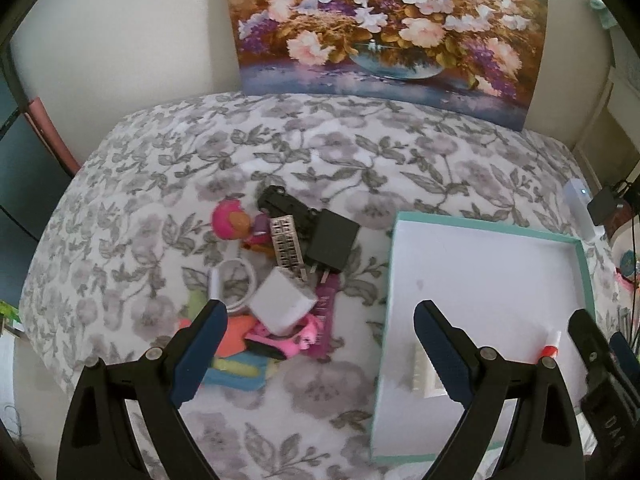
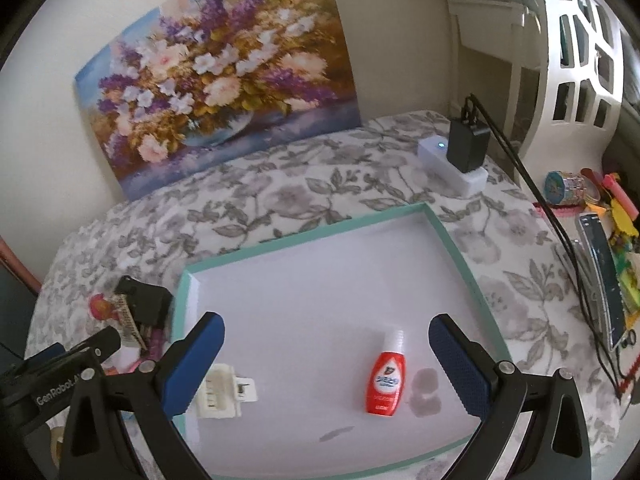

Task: Organize rigid objects
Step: 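Open both grippers to release the clip and bottle inside the tray, then move the right gripper back over the pile toward the orange-blue block, then grasp the orange-blue toy block with the right gripper, then grasp the pink-blue block with the left gripper while the right gripper holds its block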

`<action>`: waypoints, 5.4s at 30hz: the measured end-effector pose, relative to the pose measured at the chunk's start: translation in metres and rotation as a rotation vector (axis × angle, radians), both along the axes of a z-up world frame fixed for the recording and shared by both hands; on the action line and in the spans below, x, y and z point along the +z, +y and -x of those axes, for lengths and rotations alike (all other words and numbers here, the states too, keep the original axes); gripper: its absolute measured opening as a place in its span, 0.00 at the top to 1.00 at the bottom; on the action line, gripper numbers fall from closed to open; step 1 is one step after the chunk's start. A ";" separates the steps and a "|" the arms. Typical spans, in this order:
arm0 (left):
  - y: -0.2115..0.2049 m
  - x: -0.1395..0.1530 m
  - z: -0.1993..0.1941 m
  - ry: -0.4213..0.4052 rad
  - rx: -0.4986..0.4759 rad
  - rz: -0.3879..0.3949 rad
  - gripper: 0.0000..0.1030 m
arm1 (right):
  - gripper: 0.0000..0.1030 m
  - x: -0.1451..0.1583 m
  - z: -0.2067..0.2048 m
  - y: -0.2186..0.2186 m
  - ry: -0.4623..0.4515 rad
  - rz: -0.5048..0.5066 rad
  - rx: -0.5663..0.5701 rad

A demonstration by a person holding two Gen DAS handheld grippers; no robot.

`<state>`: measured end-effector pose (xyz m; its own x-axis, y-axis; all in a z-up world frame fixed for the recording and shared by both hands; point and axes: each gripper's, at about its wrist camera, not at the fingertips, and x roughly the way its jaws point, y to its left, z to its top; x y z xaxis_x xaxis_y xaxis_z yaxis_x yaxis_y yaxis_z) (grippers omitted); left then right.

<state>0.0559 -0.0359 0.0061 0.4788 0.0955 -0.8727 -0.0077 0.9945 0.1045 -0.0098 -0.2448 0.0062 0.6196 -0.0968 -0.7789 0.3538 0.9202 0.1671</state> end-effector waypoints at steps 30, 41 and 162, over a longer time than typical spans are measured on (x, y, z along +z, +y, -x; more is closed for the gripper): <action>0.172 0.034 0.028 -0.038 0.243 0.060 0.08 | 0.00 0.019 -0.019 0.119 0.014 -0.015 0.180; 0.203 -0.007 0.017 0.096 0.325 0.100 0.08 | 0.00 -0.023 -0.040 0.192 0.150 0.018 0.356; 0.150 -0.105 -0.011 0.327 0.144 0.075 0.27 | 0.29 -0.028 -0.050 0.144 0.150 -0.378 0.227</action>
